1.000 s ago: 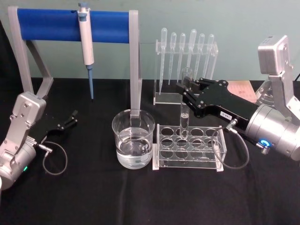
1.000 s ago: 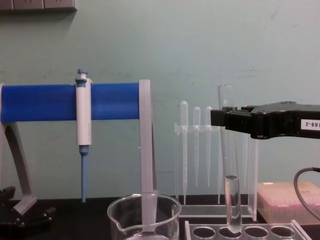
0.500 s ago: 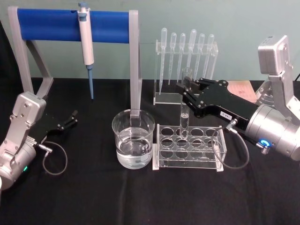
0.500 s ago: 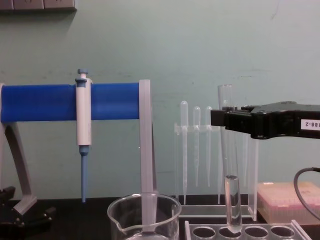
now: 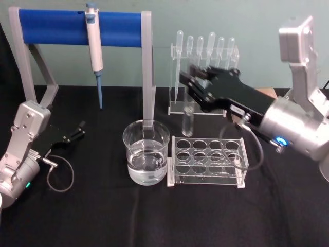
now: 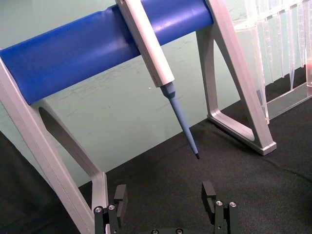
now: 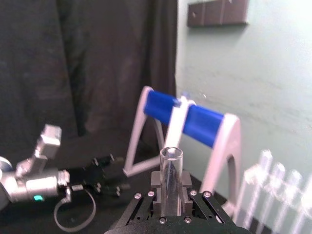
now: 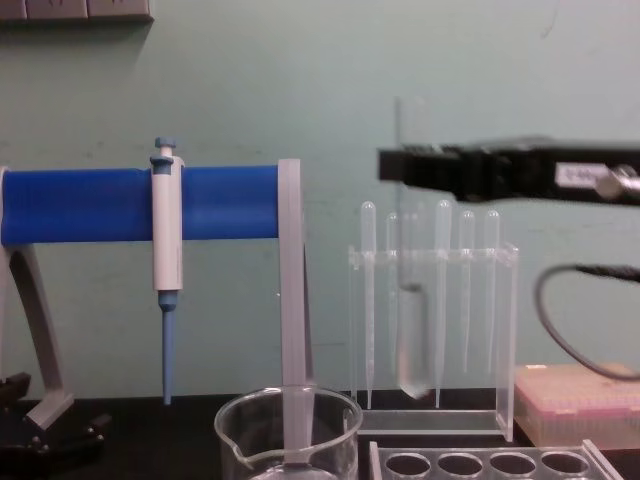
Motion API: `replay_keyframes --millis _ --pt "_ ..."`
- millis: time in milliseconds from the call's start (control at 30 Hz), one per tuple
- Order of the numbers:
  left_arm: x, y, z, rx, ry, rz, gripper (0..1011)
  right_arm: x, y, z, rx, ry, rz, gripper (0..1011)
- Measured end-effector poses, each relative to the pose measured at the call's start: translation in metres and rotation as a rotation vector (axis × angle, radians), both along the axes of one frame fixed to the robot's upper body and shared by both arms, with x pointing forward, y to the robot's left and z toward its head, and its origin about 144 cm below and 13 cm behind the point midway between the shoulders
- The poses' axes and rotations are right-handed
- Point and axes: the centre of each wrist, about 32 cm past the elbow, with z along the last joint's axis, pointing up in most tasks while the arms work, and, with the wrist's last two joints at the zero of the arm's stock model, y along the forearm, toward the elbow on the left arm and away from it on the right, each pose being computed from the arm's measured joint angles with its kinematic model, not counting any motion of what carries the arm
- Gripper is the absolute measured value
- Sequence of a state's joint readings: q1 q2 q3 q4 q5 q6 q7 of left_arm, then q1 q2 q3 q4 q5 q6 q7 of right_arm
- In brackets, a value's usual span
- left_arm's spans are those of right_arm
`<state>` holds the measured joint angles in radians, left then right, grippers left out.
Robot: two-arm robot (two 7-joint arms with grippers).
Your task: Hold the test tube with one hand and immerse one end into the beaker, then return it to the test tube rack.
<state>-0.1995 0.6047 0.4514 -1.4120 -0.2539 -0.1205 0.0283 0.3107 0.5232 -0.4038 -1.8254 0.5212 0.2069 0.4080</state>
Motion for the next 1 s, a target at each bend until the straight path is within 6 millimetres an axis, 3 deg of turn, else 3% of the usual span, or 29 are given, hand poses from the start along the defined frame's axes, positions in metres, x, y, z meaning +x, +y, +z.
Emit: replay_keyframes --millis 233,400,633,1000 --pt "0.000 0.000 0.000 0.000 0.000 0.000 1000 0.014 0.027 0.011 0.019 -0.027 0.060 224" --pt "0.000 0.000 0.000 0.000 0.000 0.000 1000 0.024 0.045 0.007 0.017 -0.017 0.091 224" --pt "0.000 0.000 0.000 0.000 0.000 0.000 1000 0.036 0.060 -0.027 0.011 0.012 0.109 224" --pt "0.000 0.000 0.000 0.000 0.000 0.000 1000 0.035 0.062 -0.082 0.006 0.056 0.109 224"
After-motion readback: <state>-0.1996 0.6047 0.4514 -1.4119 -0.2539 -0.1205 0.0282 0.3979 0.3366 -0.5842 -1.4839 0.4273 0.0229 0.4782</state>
